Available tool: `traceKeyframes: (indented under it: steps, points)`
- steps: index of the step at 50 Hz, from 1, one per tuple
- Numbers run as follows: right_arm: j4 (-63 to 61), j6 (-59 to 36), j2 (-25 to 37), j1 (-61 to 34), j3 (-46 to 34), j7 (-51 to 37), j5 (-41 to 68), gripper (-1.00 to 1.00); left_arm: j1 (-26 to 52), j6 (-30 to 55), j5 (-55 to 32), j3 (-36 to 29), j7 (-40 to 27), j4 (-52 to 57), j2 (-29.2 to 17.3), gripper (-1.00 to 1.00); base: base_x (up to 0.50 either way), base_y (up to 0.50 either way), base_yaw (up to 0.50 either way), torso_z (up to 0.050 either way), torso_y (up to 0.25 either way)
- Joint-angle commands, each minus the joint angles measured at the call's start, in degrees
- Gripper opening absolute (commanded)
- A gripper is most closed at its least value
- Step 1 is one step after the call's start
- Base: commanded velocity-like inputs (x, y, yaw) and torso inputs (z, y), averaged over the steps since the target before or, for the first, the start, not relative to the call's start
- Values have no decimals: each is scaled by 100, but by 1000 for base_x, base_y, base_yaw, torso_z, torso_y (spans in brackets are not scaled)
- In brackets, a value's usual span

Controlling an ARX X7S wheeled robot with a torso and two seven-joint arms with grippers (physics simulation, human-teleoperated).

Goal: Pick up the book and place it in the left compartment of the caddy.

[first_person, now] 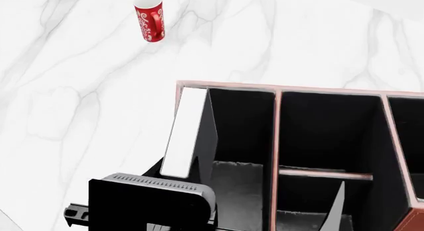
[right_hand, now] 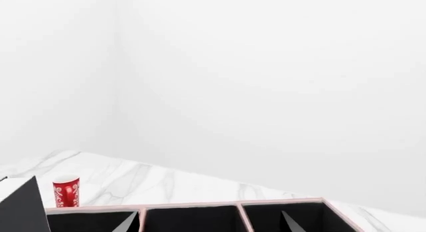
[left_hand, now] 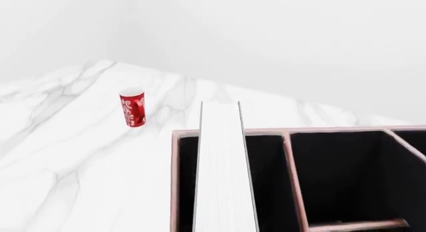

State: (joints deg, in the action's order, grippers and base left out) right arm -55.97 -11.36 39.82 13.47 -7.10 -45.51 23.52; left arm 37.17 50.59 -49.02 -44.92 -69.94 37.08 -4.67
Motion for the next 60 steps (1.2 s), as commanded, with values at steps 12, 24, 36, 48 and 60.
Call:
traceKeyframes:
  steps: [12,24,36,48,60]
  points:
    - [68,42,0,-55,-106,6,-22,100,-221,-1214,1019,-598,546,-970,5,-100,0,0,0,1,2]
    - [37,41,25,-48,-101,-30,3,100,-98,-1460,1296,-822,634,-1291,61,-100,0,0,0,0,1]
    - [83,99,31,-52,-117,-21,6,100,39,-1695,1464,-988,780,-1850,126,-100,0,0,0,1,2]
    - [80,105,48,-73,-145,-32,-8,100,25,-2043,1522,-1014,913,-2429,132,-100,0,0,0,0,1]
    - [83,112,73,-72,-148,-52,-1,100,-6,-2398,1585,-1103,1028,-2863,167,-100,0,0,0,0,2]
